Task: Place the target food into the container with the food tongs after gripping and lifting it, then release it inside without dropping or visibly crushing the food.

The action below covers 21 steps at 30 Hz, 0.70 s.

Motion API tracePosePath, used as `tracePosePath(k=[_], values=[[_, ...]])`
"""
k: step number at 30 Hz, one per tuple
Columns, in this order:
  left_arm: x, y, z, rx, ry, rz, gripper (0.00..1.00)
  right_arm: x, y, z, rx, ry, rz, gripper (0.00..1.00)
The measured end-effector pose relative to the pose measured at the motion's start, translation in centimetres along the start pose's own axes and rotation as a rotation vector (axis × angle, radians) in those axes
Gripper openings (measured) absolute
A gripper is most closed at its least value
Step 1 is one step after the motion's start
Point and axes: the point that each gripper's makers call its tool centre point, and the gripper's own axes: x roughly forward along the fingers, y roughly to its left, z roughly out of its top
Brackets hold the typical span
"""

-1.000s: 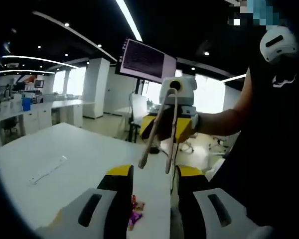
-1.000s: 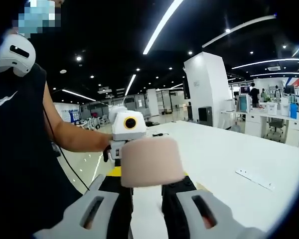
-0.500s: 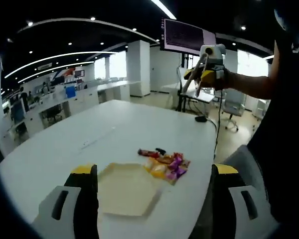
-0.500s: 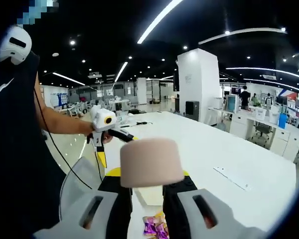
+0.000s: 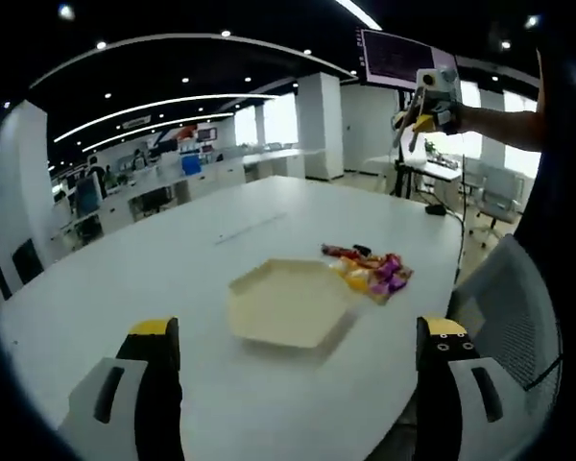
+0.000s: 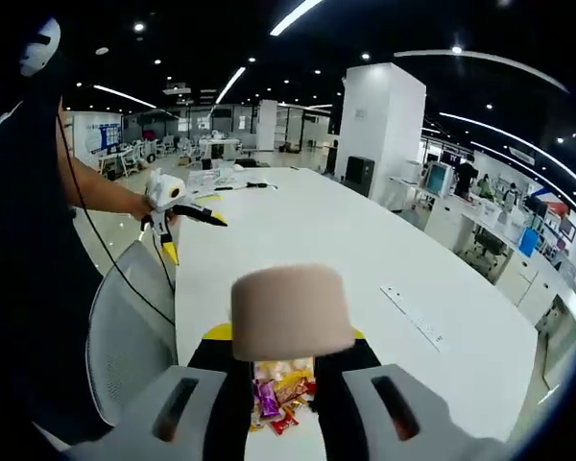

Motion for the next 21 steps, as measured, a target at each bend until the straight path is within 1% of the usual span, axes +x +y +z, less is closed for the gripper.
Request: tracePosePath(k=[3, 6, 9, 11, 15, 17, 20, 21], values=[[0.2, -0.2, -0.1, -0.001, -0.026, 0.019, 0.99, 0.4, 0.4, -0.4, -0.026, 0.012, 0.002, 0.22], [0.6, -0.5, -0.8, -0.012, -0.015, 0.032, 0.99, 0.5, 0.5, -0.4, -0.028, 0.016, 0.004, 0.22], [0.7, -1.0, -1.2, 0.0, -0.008, 0.03, 0.99, 0.5, 0.6, -0.5, -0.031, 0.018, 0.01, 0.22], [0.6, -1.2, -1.3, 0.001, -0.019, 0.028, 0.99, 0.6, 0.7, -1.0, -0.033, 0.03, 0.015, 0.22], [0.5, -1.4, -2.0, -0.031, -0.015, 0.042, 0.99, 0.9, 0.8, -1.8, -0.035, 0.043, 0.016, 0.22], [0.6, -1.8, -2.2, -0.053, -0.016, 0.043, 0.99, 1.1, 0.9, -2.2, -0.041, 0.049, 0.015, 0.22], [0.7, -1.9, -2.4, -0.034, -0.032, 0.079, 1.0, 1.6, 1.3, -2.9, -0.041, 0.053, 0.017, 0.22], [0.7, -1.9, -2.6, -0.035, -0.025, 0.085, 1.0, 1.7, 1.3, -3.0, -0.039, 0.052, 0.018, 0.22]])
